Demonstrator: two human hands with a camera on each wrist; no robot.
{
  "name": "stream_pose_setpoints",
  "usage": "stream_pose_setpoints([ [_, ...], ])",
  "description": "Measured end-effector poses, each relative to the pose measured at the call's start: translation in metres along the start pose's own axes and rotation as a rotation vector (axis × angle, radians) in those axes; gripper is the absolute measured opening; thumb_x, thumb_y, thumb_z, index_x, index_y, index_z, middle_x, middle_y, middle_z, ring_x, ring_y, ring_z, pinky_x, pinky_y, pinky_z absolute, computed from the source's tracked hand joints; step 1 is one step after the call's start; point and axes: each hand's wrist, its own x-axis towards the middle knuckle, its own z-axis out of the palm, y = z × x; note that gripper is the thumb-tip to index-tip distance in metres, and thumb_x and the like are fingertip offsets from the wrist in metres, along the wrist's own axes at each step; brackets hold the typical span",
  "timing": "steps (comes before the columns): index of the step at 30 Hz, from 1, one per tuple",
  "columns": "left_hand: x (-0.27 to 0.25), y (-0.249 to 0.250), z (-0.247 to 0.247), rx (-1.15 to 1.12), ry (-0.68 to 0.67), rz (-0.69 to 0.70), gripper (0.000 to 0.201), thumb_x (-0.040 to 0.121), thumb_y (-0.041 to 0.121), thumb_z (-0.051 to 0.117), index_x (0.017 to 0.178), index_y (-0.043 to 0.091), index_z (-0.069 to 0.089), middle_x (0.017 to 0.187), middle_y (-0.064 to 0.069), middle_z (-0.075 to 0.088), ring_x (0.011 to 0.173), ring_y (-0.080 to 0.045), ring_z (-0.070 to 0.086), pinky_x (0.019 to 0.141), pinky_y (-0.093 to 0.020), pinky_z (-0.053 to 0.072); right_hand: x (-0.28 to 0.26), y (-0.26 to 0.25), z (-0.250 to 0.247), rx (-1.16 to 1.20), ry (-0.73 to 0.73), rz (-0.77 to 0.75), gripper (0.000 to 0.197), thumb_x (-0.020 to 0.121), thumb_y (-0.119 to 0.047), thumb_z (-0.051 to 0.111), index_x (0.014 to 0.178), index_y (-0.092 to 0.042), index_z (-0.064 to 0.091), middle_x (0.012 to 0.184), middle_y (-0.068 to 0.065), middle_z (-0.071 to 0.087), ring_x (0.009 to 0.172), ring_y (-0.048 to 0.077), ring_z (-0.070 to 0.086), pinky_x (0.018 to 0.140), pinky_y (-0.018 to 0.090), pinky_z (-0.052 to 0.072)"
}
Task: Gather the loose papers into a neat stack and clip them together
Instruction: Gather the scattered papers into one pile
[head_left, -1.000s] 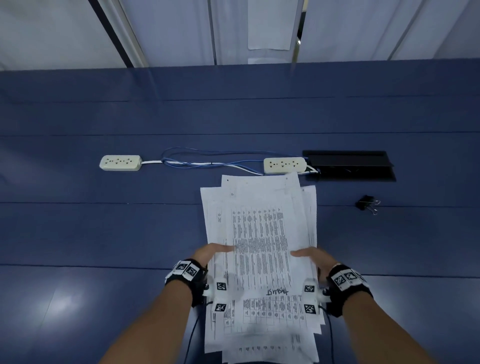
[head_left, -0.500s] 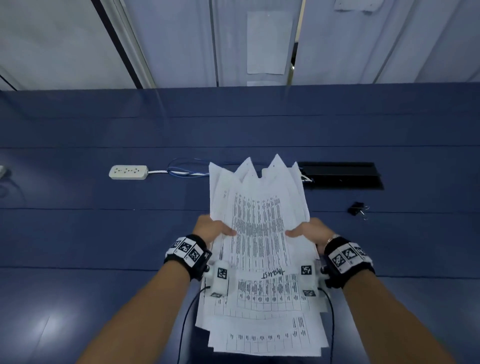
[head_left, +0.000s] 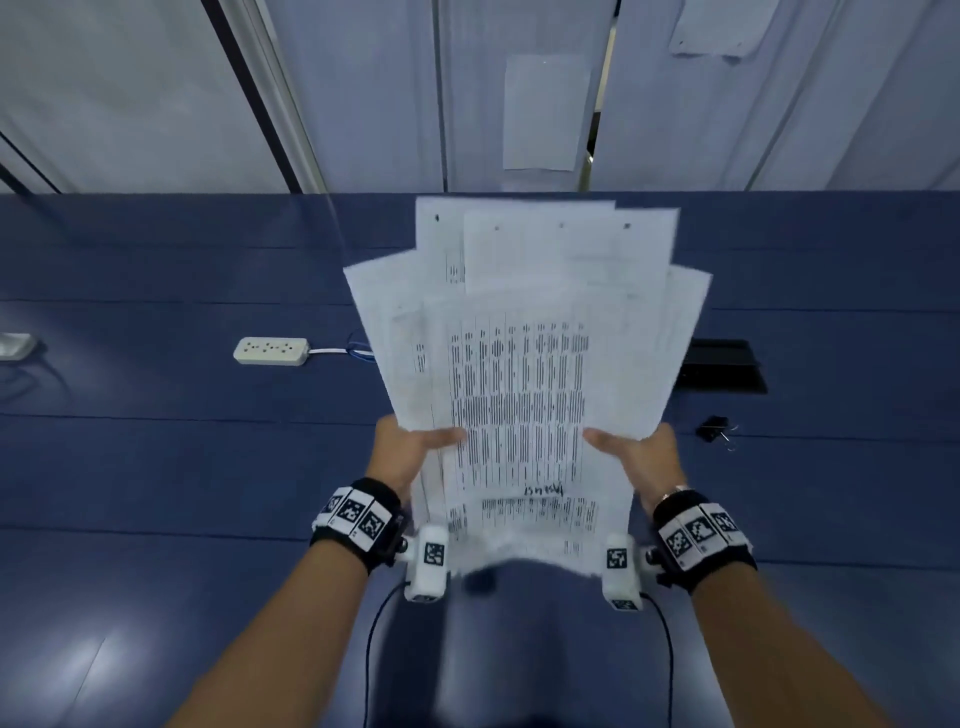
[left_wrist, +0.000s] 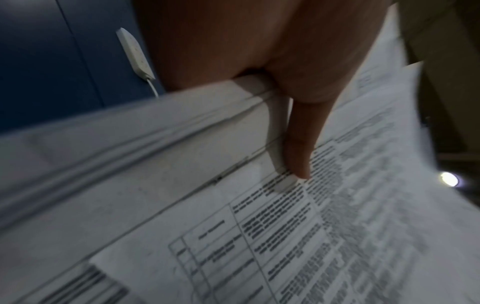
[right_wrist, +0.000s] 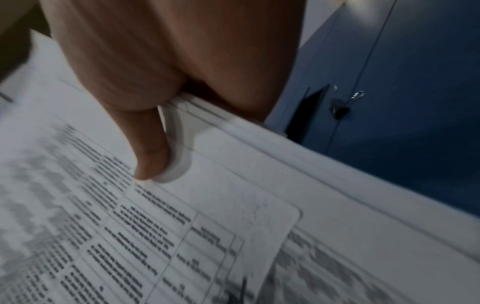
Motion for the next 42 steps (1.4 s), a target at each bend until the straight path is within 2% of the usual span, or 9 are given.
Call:
stream_pose_setpoints([
  [6,0.011,0.024,0.002,-0.067,-0.106,0.176,0.048,0.065,-0.009,0.084,0.11,-0.011,0.068,0.11,-0.021,0.074,0.104,-0.033,0.072,0.097,-0.049,0.054,-0.005,-0.028,0.005,0.197,0.073,-0.211,0.044,0.066,0.003,0.086,0.097,-0.023,0.068,0.093,-0.006,0.078,0.089,0.004,0.074,0.074,0.02,0.059],
  [12,0.012,-0.008,-0.005,-0.008,-0.103,0.118,0.038,0.068,-0.013,0.08,0.093,0.016,0.078,0.104,-0.009,0.078,0.101,-0.025,0.074,0.097,-0.048,0.054,-0.007,-0.001,0.0,0.141,0.076,-0.116,0.037,0.063,0.003,0.086,0.089,-0.018,0.07,0.08,-0.008,0.078,0.087,0.011,0.073,0.08,0.032,0.059],
  [15,0.012,-0.015,-0.004,-0.014,-0.083,0.148,0.051,0.068,-0.017,0.079,0.111,0.01,0.071,0.112,-0.011,0.075,0.105,-0.024,0.072,0.091,-0.043,0.057,-0.009,0.005,0.001,0.132,0.085,-0.121,0.033,0.069,0.009,0.082,0.089,-0.015,0.071,0.086,-0.003,0.077,0.089,0.02,0.072,0.086,0.04,0.057],
  [19,0.019,-0.005,-0.002,-0.031,-0.07,0.205,0.043,0.071,-0.019,0.075,0.106,0.006,0.073,0.1,-0.002,0.078,0.094,-0.02,0.072,0.075,-0.031,0.06,-0.002,-0.006,-0.001,0.173,0.064,-0.229,0.044,0.069,0.016,0.079,0.099,-0.015,0.072,0.1,0.002,0.077,0.091,0.019,0.073,0.079,0.037,0.061],
  [24,0.02,-0.01,0.0,0.008,-0.103,0.148,0.046,0.07,-0.01,0.081,0.112,0.002,0.069,0.109,-0.008,0.077,0.102,-0.021,0.073,0.09,-0.039,0.058,0.001,0.003,-0.003,0.143,0.055,-0.132,0.031,0.071,0.006,0.083,0.091,-0.015,0.072,0.087,-0.004,0.079,0.082,0.011,0.075,0.078,0.034,0.06],
  [27,0.017,-0.015,0.004,0.002,-0.063,0.131,0.037,0.07,-0.009,0.081,0.101,0.009,0.072,0.1,-0.002,0.079,0.095,-0.016,0.075,0.087,-0.035,0.059,0.001,0.01,0.0,0.137,0.095,-0.084,0.029,0.069,0.001,0.085,0.092,-0.012,0.072,0.084,-0.005,0.079,0.082,0.009,0.075,0.075,0.03,0.059],
  [31,0.024,-0.009,0.002,-0.004,-0.074,0.16,0.049,0.067,-0.014,0.081,0.111,0.004,0.069,0.108,-0.007,0.077,0.101,-0.021,0.073,0.087,-0.037,0.058,0.004,0.003,0.0,0.153,0.061,-0.129,0.031,0.071,0.011,0.079,0.09,-0.012,0.071,0.081,-0.009,0.078,0.076,0.004,0.074,0.063,0.018,0.057],
  [39,0.019,-0.021,-0.007,0.069,-0.162,0.103,0.047,0.067,-0.011,0.082,0.106,0.014,0.073,0.105,0.0,0.078,0.103,-0.014,0.073,0.098,-0.042,0.054,0.001,0.012,-0.011,0.064,-0.025,-0.06,0.035,0.069,0.008,0.082,0.096,-0.01,0.071,0.094,0.005,0.079,0.09,0.03,0.074,0.084,0.051,0.058],
  [42,0.019,-0.018,-0.004,0.091,-0.162,0.113,0.042,0.07,-0.008,0.082,0.103,0.016,0.075,0.101,0.004,0.079,0.101,-0.011,0.073,0.098,-0.039,0.053,0.001,0.01,-0.006,0.101,-0.011,-0.07,0.035,0.07,0.01,0.08,0.094,-0.015,0.071,0.092,0.001,0.079,0.089,0.022,0.074,0.085,0.042,0.057],
])
